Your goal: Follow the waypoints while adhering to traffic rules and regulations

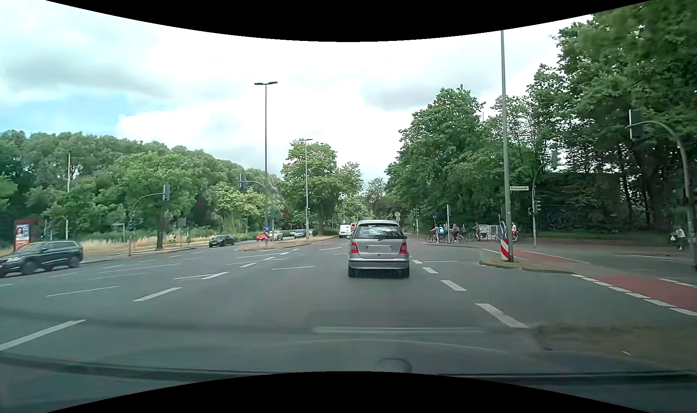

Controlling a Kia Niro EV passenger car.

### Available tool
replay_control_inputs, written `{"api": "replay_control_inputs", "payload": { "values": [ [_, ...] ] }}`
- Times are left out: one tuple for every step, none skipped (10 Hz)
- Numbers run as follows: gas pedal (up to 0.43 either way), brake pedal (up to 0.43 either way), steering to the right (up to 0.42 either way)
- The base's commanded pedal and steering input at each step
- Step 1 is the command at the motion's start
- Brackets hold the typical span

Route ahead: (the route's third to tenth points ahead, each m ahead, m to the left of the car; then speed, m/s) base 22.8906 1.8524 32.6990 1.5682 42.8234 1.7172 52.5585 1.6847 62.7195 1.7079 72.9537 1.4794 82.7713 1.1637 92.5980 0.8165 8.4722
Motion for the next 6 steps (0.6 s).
{"api": "replay_control_inputs", "payload": {
  "values": [
    [0.197, 0.018, -0.002],
    [0.209, 0.018, -0.003],
    [0.209, 0.018, -0.001],
    [0.197, 0.018, -0.001],
    [0.197, 0.018, 0.000],
    [0.209, 0.018, 0.001]
  ]
}}
